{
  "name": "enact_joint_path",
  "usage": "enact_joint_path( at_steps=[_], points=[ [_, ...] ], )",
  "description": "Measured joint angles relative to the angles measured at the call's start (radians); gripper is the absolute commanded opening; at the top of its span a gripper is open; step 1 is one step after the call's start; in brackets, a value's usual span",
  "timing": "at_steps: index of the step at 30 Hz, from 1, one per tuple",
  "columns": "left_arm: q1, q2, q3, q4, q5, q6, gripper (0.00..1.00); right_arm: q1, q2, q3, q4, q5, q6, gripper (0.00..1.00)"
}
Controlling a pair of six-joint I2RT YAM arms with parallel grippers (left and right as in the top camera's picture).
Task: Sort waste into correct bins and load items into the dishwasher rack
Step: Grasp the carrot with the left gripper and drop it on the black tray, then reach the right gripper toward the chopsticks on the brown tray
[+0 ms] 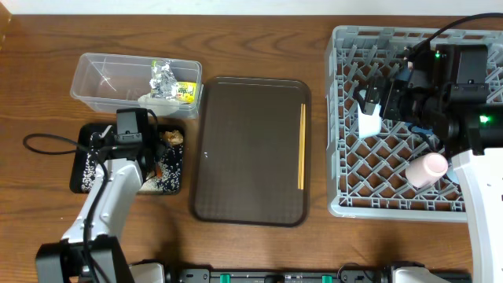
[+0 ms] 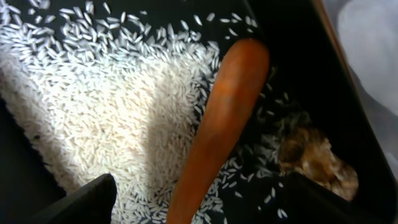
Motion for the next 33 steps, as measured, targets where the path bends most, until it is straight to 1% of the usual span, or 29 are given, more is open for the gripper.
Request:
enact_joint_path(
  at_steps=[4,6,9,15,17,23,26,28,29,30,33],
  points=[
    [0.0,-0.063,0.003,-0.006,0.053,0.063,0.84,0.0,0.0,0.0,0.0,0.0,0.0,0.99],
    [0.0,-0.125,0.011,-0.012,0.095,0.111,0.78,0.0,0.0,0.0,0.003,0.0,0.0,0.99],
    [0.0,-0.215,0.021,-0.021,0.169,0.194,0.73,0.0,0.0,0.0,0.014,0.0,-0.001,0.99],
    [0.0,-0.362,0.028,-0.065,0.343,0.417,0.72,0.0,0.0,0.0,0.035,0.0,-0.001,0.99],
    [0.0,-0.397,0.028,-0.074,0.398,0.493,0.7,0.0,0.0,0.0,0.042,-0.011,-0.001,0.99],
    [0.0,-0.44,0.032,-0.108,0.543,0.674,0.69,0.0,0.0,0.0,0.067,-0.107,-0.002,0.99],
    [-0.006,-0.439,0.058,-0.142,0.612,0.735,0.69,0.003,0.0,0.0,0.076,-0.156,-0.002,0.99],
    [-0.017,-0.438,0.1,-0.171,0.633,0.771,0.69,0.015,0.0,0.0,0.076,-0.174,-0.002,0.98],
    [-0.027,-0.438,0.129,-0.185,0.634,0.784,0.69,0.032,0.0,0.0,0.076,-0.176,-0.002,0.94],
    [-0.035,-0.438,0.155,-0.193,0.632,0.798,0.7,0.056,0.001,0.0,0.076,-0.173,-0.004,0.87],
    [-0.055,-0.439,0.222,-0.22,0.6,0.822,0.7,0.149,0.01,0.0,0.062,-0.133,0.02,0.8]
  ],
)
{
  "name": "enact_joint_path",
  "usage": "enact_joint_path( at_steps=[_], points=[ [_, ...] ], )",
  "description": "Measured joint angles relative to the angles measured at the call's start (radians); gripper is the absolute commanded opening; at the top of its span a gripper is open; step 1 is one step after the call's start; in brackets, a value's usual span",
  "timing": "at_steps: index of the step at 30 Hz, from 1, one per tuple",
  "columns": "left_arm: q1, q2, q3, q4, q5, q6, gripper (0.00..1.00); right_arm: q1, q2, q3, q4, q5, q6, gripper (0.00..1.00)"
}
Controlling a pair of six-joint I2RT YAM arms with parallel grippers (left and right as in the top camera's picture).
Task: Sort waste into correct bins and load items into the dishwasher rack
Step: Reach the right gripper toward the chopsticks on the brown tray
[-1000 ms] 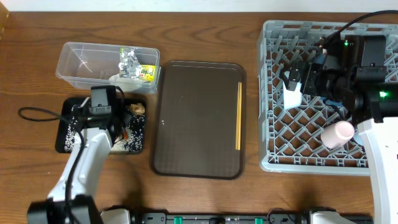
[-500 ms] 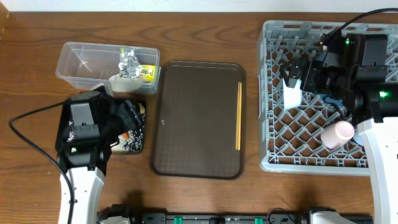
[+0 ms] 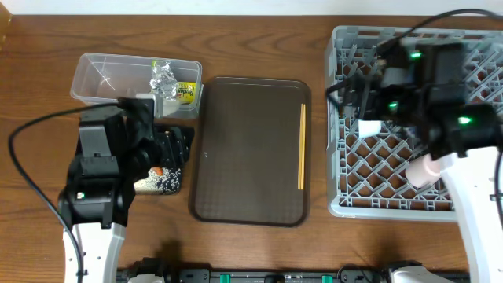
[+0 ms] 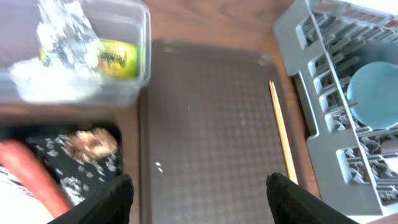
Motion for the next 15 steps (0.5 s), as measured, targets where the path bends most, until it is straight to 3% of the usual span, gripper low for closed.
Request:
enact_joint_path(
  at_steps=[3,4,5,7,15],
  points=[
    [-0.002,-0.002,0.016,-0.018,-0.039,0.008,0.74,0.103,0.032,0.0,-0.025,0.084,0.045,0.68],
    [-0.003,-0.003,0.016,-0.03,-0.049,0.013,0.92,0.142,0.052,0.0,-0.035,0.12,0.072,0.62],
    [-0.003,-0.002,0.016,-0.041,-0.055,0.02,0.98,0.17,0.072,0.0,-0.04,0.145,0.092,0.59],
    [-0.003,-0.003,0.016,-0.064,-0.071,0.023,0.98,0.22,0.125,0.0,-0.041,0.187,0.141,0.49],
    [-0.003,-0.002,0.016,-0.14,-0.141,0.026,0.98,0.3,0.397,0.0,-0.007,0.262,0.277,0.41]
  ],
)
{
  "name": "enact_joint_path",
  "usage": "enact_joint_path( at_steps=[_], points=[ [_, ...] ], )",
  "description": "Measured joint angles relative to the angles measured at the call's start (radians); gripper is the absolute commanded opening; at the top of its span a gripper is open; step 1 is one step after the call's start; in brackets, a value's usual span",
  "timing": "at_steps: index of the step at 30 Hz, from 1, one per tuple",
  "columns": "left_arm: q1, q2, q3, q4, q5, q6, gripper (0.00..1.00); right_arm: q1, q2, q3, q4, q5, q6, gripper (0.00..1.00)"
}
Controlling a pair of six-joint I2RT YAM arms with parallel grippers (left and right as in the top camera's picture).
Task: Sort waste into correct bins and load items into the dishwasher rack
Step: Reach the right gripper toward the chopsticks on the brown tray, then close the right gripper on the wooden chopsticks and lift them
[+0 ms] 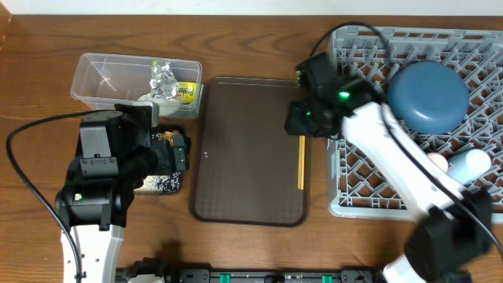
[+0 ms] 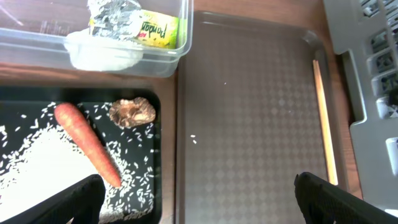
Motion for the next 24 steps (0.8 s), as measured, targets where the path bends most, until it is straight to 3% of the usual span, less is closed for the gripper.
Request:
enact_joint_path(
  at_steps=[10,20,24],
  points=[
    [0.0,0.001,0.0,-0.007,-0.012,0.0,0.98,0.005,0.273,0.0,0.061,0.014,0.092,0.39],
    [0.0,0.003,0.0,-0.007,-0.012,0.0,0.98,0.005,0.321,0.0,0.082,0.034,0.106,0.39],
    [0.0,0.003,0.0,-0.007,-0.012,0.0,0.98,0.005,0.323,0.0,0.082,0.034,0.097,0.33]
  ],
)
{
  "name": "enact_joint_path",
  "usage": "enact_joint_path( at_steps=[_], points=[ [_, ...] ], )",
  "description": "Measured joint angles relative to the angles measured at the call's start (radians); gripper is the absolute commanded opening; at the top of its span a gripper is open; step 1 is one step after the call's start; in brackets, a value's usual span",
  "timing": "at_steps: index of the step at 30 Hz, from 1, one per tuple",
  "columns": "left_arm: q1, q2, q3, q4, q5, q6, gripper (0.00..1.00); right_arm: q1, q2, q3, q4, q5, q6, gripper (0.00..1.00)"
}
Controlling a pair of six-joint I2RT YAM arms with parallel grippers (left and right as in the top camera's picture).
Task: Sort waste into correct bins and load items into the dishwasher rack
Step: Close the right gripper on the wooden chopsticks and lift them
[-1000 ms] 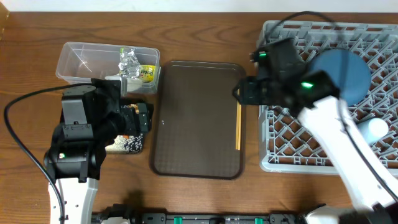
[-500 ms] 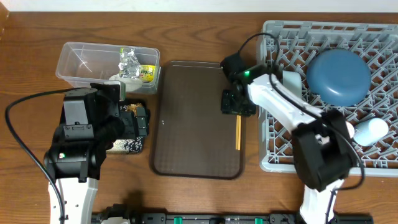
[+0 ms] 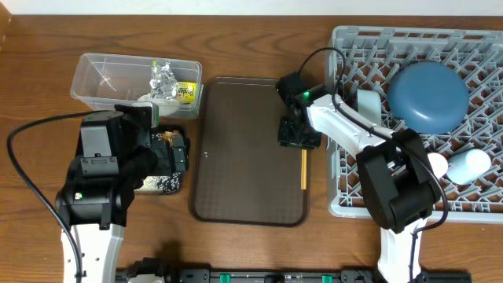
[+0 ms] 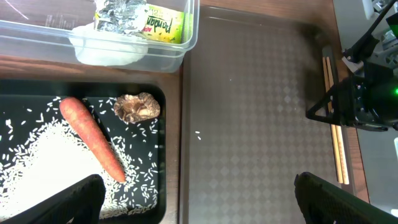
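Note:
A pair of wooden chopsticks (image 3: 303, 171) (image 4: 337, 155) lies along the right side of the brown tray (image 3: 244, 157). My right gripper (image 3: 297, 134) (image 4: 351, 102) sits on their upper part; its jaws are hidden from view. My left gripper (image 4: 199, 210) hangs open and empty, high over the seam between the brown tray and the black tray (image 4: 169, 155). The black tray holds rice, a carrot (image 4: 90, 146) and a brown scrap (image 4: 137, 107). The grey dishwasher rack (image 3: 377, 196) stands at the right.
A clear bin (image 3: 102, 75) at the back left holds crumpled foil (image 3: 163, 75) and a yellow packet (image 3: 186, 92). In the rack are a blue bowl (image 3: 428, 86), a pink cup (image 3: 435, 163) and a white cup (image 3: 469, 165). My right arm crosses the rack's left edge.
My right gripper has moved from the brown tray's upper right corner a little down and left onto the chopsticks. The left gripper has hardly moved and stays open.
At first my left gripper was low in the black tray beside the carrot, and my right gripper was in the rack by a white item. Then the left gripper was raised, open and empty. The right arm then reached the brown tray's right edge, and now rests on the chopsticks.

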Motion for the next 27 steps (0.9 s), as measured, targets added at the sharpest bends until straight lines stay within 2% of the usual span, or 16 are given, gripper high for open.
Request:
enact_joint_path(
  at_steps=[4,10,20,27],
  points=[
    [0.0,0.0,0.0,0.0,0.0,0.0,0.98,0.0,0.0,0.0,0.005,0.002,-0.05,0.33],
    [0.0,0.0,0.0,0.0,0.0,0.0,0.98,0.0,-0.02,0.0,0.003,0.01,-0.089,0.4],
    [0.0,0.0,0.0,0.0,0.0,0.0,0.98,0.0,-0.047,0.0,-0.015,0.047,-0.09,0.46],
    [0.0,0.0,0.0,0.0,0.0,0.0,0.98,0.0,-0.046,0.0,-0.047,0.081,-0.062,0.47]
  ],
)
